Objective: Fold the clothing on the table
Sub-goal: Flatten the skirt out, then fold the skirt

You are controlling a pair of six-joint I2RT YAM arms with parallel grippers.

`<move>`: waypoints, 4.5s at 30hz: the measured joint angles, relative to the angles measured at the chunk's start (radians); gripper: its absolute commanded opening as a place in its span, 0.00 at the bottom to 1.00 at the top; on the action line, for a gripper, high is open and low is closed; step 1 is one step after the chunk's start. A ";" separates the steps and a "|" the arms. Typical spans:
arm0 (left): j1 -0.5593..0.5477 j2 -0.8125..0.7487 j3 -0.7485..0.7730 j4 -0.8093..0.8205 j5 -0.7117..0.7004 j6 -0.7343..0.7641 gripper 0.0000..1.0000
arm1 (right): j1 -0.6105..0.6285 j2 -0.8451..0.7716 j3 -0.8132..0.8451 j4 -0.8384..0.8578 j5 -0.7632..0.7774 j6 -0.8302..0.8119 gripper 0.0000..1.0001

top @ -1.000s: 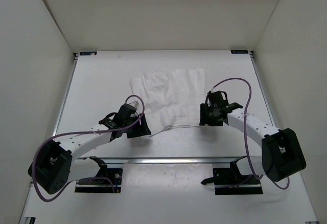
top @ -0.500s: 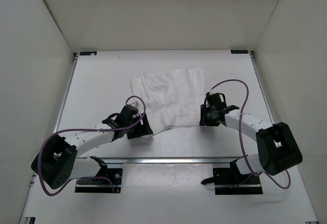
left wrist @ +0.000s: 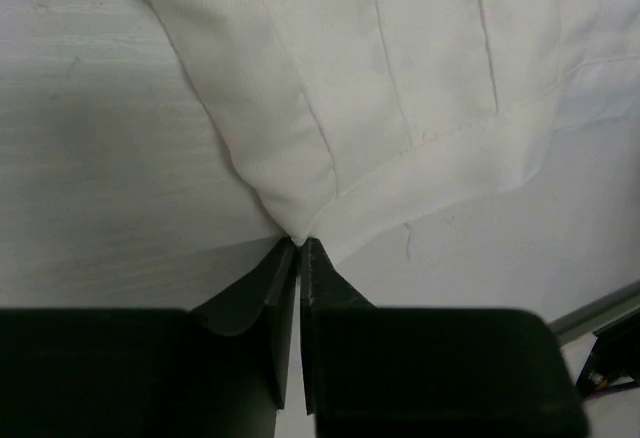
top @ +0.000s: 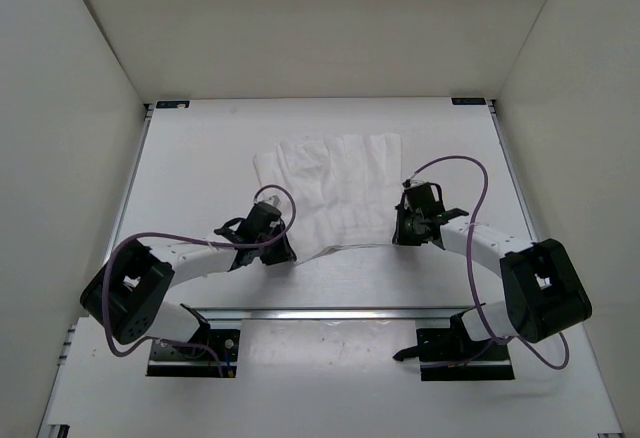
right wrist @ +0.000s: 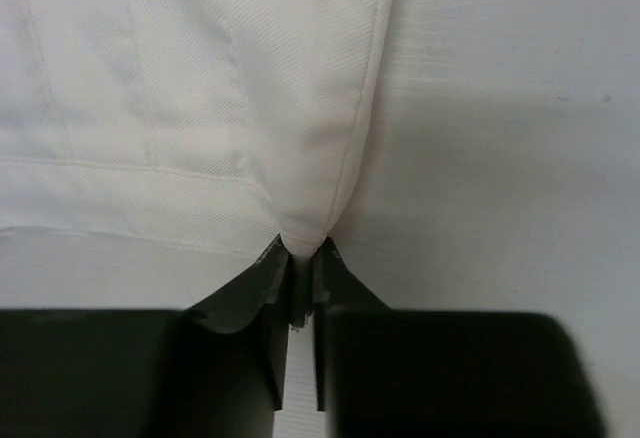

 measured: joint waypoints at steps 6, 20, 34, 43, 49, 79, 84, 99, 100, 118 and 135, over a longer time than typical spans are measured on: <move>-0.005 0.004 0.000 0.012 -0.027 0.006 0.00 | -0.001 -0.021 -0.003 -0.016 -0.034 -0.002 0.00; 0.083 -0.454 0.598 -0.428 -0.127 0.186 0.00 | 0.050 -0.485 0.515 -0.319 -0.170 -0.025 0.00; 0.314 -0.117 0.880 -0.630 0.002 0.331 0.00 | 0.013 -0.061 0.785 -0.420 -0.353 -0.051 0.01; 0.378 0.087 1.386 -0.704 0.003 0.388 0.00 | 0.030 0.118 1.196 -0.414 -0.288 -0.125 0.00; 0.357 -0.170 0.947 -0.527 0.012 0.375 0.00 | -0.084 -0.037 0.863 -0.237 -0.345 -0.098 0.00; 0.071 -0.717 0.034 -0.611 0.140 0.125 0.00 | 0.135 -0.610 0.011 -0.563 -0.219 0.206 0.00; 0.075 -0.800 0.034 -0.663 0.200 0.090 0.00 | 0.130 -0.700 0.010 -0.652 -0.273 0.217 0.00; 0.433 -0.437 0.184 -0.397 0.339 0.099 0.00 | -0.158 -0.214 0.291 -0.504 -0.542 0.097 0.00; 0.452 -0.386 0.187 -0.355 0.332 0.095 0.00 | -0.162 -0.129 0.333 -0.463 -0.543 0.094 0.00; 0.579 0.100 0.310 0.029 0.266 0.074 0.62 | -0.282 0.300 0.521 -0.082 -0.414 0.065 0.63; 0.465 -0.307 -0.112 -0.054 0.130 0.115 0.67 | -0.307 0.126 0.003 0.250 -0.494 0.226 0.65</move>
